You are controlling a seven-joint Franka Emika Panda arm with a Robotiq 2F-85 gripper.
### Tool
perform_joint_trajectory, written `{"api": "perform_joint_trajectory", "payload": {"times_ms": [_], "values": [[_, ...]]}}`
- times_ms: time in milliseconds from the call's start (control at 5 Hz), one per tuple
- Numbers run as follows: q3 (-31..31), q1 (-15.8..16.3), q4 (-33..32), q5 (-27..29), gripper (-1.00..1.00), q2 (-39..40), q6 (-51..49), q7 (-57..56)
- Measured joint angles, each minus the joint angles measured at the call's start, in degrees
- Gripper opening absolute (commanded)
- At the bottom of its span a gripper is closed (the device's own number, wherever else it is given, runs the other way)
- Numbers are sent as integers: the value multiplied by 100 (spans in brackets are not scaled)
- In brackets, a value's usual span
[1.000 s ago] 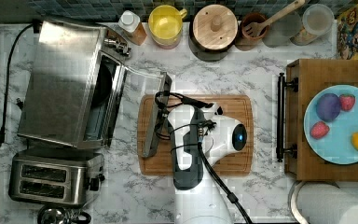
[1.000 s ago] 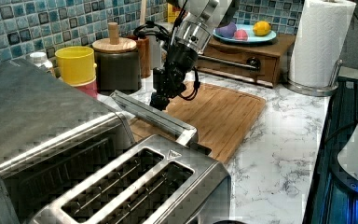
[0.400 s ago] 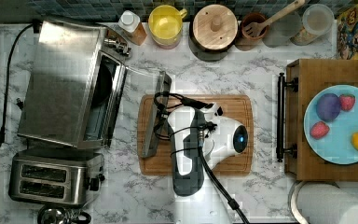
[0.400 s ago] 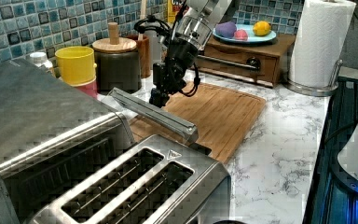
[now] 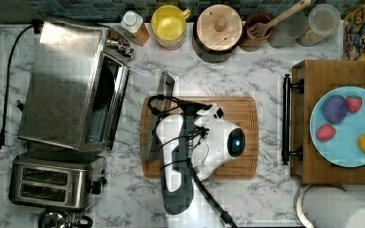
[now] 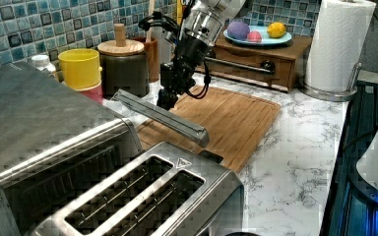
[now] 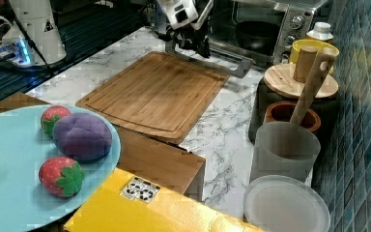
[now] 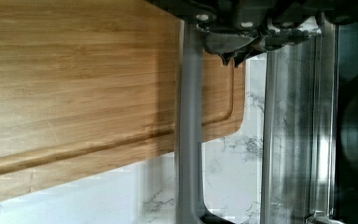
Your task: Close the oven.
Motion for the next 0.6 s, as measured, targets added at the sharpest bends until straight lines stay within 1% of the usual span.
{"api": "perform_joint_trajectory", "payload": {"times_ms": [200,400,600], "values": [[130,29,22,-313,-100,-276,17,671],[291,66,90,-1432,-100,-495,0,1449],[547,101,380,-3282,-100,-532,-126,3301]]}}
